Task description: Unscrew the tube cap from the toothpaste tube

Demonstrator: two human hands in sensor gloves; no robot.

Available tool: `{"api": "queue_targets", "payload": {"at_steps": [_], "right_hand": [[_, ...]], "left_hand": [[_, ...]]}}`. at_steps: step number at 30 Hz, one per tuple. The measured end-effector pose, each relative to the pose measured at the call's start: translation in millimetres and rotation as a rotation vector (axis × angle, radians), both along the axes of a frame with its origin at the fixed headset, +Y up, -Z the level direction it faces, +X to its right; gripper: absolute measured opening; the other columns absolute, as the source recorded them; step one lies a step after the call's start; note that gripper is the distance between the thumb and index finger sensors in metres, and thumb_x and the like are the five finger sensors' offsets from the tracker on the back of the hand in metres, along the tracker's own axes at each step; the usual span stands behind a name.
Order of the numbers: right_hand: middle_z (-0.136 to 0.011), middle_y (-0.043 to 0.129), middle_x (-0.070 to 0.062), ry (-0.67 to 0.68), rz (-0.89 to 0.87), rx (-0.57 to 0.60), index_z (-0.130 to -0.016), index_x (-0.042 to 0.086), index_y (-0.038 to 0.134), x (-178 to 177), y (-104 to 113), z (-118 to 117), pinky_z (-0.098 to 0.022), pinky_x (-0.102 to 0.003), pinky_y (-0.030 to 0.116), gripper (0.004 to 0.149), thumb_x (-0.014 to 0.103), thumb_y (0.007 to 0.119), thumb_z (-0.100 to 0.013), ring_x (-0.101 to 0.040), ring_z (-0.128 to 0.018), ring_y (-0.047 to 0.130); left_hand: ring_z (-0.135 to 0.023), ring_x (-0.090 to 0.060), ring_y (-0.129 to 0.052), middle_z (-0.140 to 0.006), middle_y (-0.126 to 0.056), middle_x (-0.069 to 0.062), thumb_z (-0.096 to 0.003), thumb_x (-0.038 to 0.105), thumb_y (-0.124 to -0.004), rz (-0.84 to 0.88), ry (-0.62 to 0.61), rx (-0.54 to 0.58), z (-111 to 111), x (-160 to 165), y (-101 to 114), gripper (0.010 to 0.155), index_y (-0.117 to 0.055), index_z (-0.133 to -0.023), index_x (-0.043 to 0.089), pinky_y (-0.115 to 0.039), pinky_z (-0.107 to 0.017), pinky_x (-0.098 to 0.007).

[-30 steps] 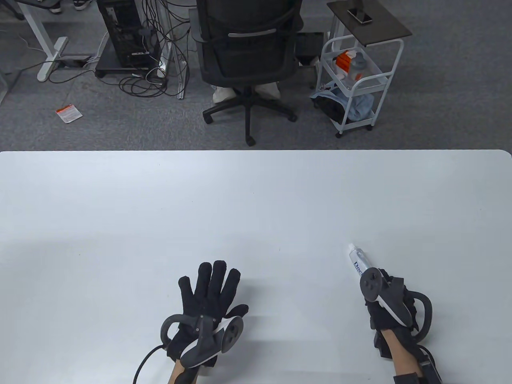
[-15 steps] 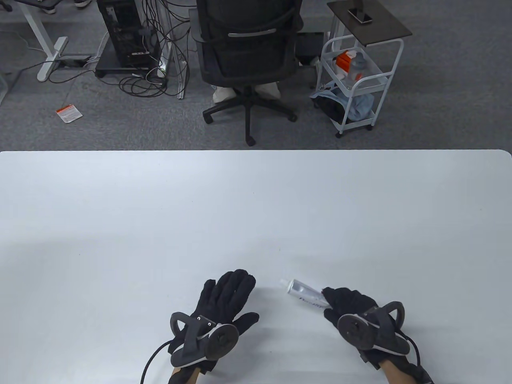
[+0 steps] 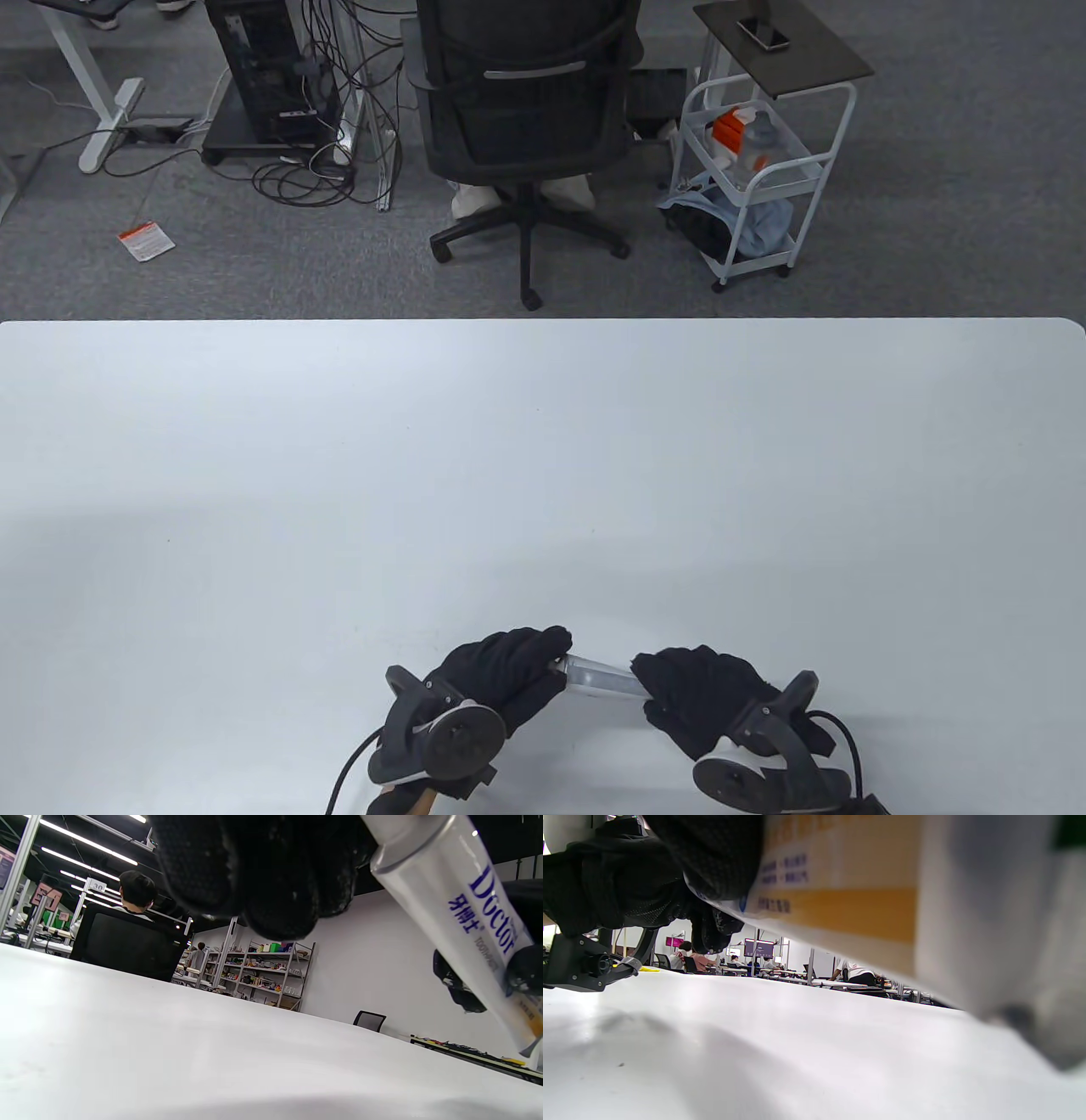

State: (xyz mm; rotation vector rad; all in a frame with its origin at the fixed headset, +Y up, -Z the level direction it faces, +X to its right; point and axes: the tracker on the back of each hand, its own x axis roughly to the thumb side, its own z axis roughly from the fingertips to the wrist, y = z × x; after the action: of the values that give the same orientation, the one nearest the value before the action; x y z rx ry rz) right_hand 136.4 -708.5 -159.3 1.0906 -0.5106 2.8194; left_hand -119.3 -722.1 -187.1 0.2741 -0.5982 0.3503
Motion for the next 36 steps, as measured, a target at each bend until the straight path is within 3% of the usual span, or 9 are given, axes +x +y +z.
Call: {"api": "queue_targets", "payload": {"at_steps": [4,9,19,21,24,26,28,31,36], "right_hand": [[-0.093,0.070,-0.030,0.006,-0.022,0.000,-0.102,0.007,0.058,1,1,0,-0.047,-0.052,0.077,0.056,0.029,0.076,-0.054,-0.049,-0.072,0.080],[-0.093,0.071,-0.030,0.013,-0.024,0.003,-0.102,0.007,0.058,0,0,1,-0.047,-0.052,0.077,0.056,0.029,0.076,-0.054,-0.049,-0.071,0.081],[-0.093,0.071,-0.029,0.022,-0.010,0.030,-0.102,0.008,0.058,-3,0,4,-0.047,-0.052,0.077,0.055,0.029,0.077,-0.054,-0.048,-0.072,0.080],[-0.093,0.070,-0.029,0.012,-0.014,0.029,-0.102,0.008,0.058,-3,0,3,-0.047,-0.052,0.077,0.056,0.029,0.076,-0.054,-0.048,-0.072,0.081],[-0.093,0.070,-0.029,0.000,-0.041,0.018,-0.102,0.008,0.058,2,2,1,-0.046,-0.052,0.077,0.055,0.029,0.076,-0.054,-0.048,-0.071,0.081],[-0.093,0.071,-0.029,-0.007,-0.062,0.008,-0.102,0.008,0.058,5,4,-1,-0.046,-0.052,0.077,0.056,0.029,0.076,-0.054,-0.049,-0.071,0.081],[-0.093,0.071,-0.030,-0.008,-0.075,-0.003,-0.102,0.007,0.058,7,4,-2,-0.046,-0.052,0.077,0.055,0.029,0.076,-0.054,-0.049,-0.071,0.081],[-0.093,0.071,-0.030,-0.002,-0.085,-0.013,-0.102,0.007,0.058,8,4,-3,-0.046,-0.052,0.077,0.055,0.029,0.076,-0.054,-0.049,-0.071,0.081],[-0.093,0.071,-0.030,0.018,-0.063,-0.014,-0.102,0.007,0.058,4,2,-1,-0.046,-0.052,0.077,0.055,0.029,0.076,-0.054,-0.048,-0.071,0.081]], "left_hand": [[-0.065,-0.011,-0.102,-0.085,-0.092,0.009,-0.0562,0.061,-0.045,0.057,0.001,-0.027,-4,-5,-2,0.050,-0.062,-0.100,0.043,-0.089,-0.054,-0.034],[-0.051,-0.007,-0.103,-0.069,-0.096,0.013,-0.0555,0.060,-0.049,0.100,-0.005,-0.039,-5,-6,-3,0.046,-0.074,-0.088,0.039,-0.090,-0.046,-0.031],[-0.014,-0.003,-0.098,-0.029,-0.096,0.014,-0.0556,0.061,-0.045,0.158,0.036,-0.039,-7,-7,-4,0.053,-0.089,-0.059,0.031,-0.089,-0.020,-0.027],[-0.020,-0.007,-0.101,-0.035,-0.100,0.010,-0.0556,0.062,-0.044,0.160,0.066,-0.023,-7,-9,-5,0.057,-0.090,-0.064,0.029,-0.090,-0.024,-0.030],[-0.053,-0.012,-0.105,-0.074,-0.098,0.006,-0.0551,0.064,-0.041,0.113,0.069,0.029,-6,-13,-4,0.062,-0.072,-0.097,0.030,-0.090,-0.044,-0.034],[-0.075,-0.016,-0.099,-0.096,-0.086,0.004,-0.0550,0.065,-0.041,0.081,0.014,-0.013,-6,-13,-5,0.065,-0.052,-0.111,0.033,-0.087,-0.055,-0.038],[-0.081,-0.017,-0.097,-0.101,-0.082,0.004,-0.0561,0.063,-0.044,0.095,-0.018,-0.038,-6,-11,-6,0.060,-0.047,-0.112,0.040,-0.085,-0.060,-0.041],[-0.077,-0.013,-0.099,-0.096,-0.085,0.008,-0.0588,0.057,-0.047,0.070,-0.027,-0.043,-6,-7,-7,0.050,-0.050,-0.107,0.045,-0.086,-0.059,-0.037],[-0.057,-0.009,-0.104,-0.072,-0.097,0.012,-0.0570,0.059,-0.048,0.140,-0.019,-0.042,-6,-9,-6,0.048,-0.075,-0.089,0.036,-0.090,-0.050,-0.033]]}}
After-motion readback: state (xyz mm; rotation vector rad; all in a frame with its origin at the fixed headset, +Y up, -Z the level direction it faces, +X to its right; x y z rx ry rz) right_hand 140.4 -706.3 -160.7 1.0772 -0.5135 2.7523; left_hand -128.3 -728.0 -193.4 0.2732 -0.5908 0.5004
